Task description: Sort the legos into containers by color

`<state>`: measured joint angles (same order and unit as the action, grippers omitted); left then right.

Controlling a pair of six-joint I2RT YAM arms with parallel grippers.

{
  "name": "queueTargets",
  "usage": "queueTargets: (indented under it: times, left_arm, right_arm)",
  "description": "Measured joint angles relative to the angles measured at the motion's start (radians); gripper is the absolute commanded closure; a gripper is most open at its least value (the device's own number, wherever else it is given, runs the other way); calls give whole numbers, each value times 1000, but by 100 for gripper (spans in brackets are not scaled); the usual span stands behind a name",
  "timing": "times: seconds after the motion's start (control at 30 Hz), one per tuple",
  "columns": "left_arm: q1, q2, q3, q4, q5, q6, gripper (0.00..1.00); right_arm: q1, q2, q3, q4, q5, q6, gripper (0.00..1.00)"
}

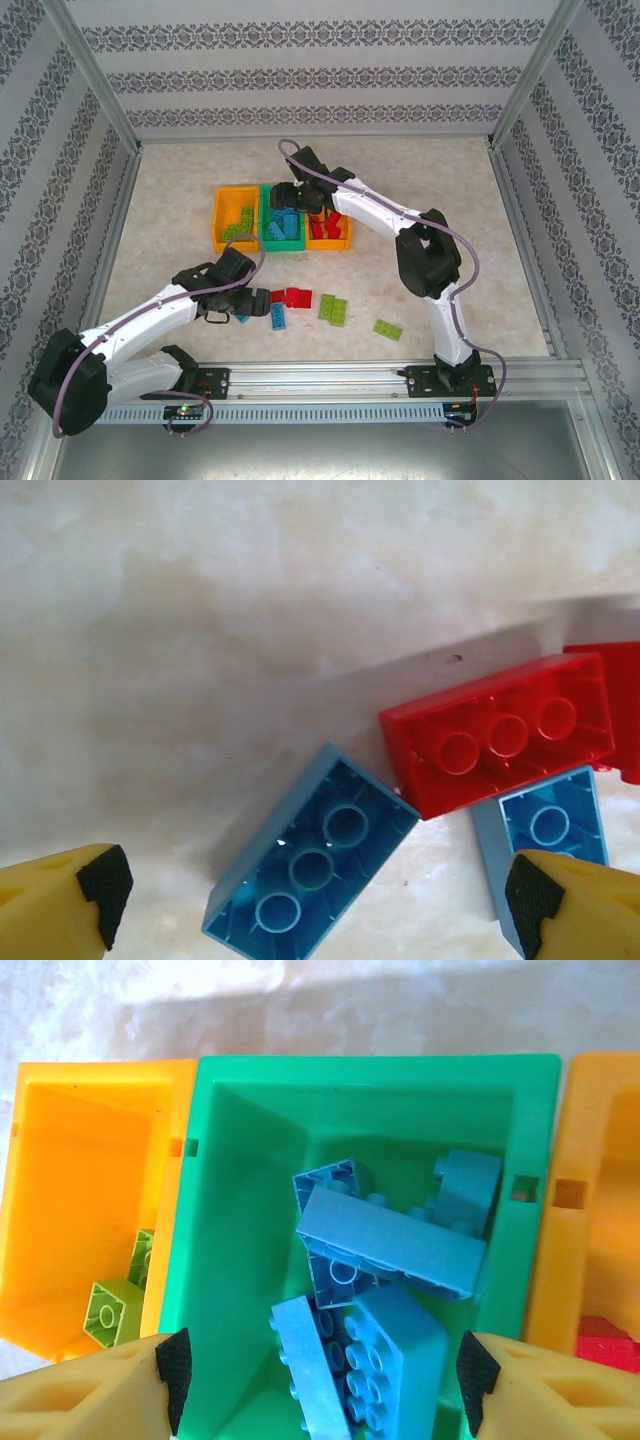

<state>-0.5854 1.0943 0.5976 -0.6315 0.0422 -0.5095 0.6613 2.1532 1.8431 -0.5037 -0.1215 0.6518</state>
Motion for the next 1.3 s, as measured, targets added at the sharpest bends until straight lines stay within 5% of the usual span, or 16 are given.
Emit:
queueTargets:
  times: [0.4, 0.7, 0.97, 1.3]
  left_arm:
    - [-15, 93, 0, 15, -24, 4, 14]
    - [-23, 120, 0, 29, -28, 5, 35]
    - [-24, 163, 0, 35, -28, 5, 36]
    - [-24, 187, 0, 39, -28, 6, 63]
  right_arm:
    - [-38, -74, -79, 9, 0, 0, 24]
    - [-51, -80, -110, 12, 0, 0, 23]
    - [-64, -99, -132, 21, 0, 0, 22]
    - [-71, -105, -146, 25, 0, 0, 21]
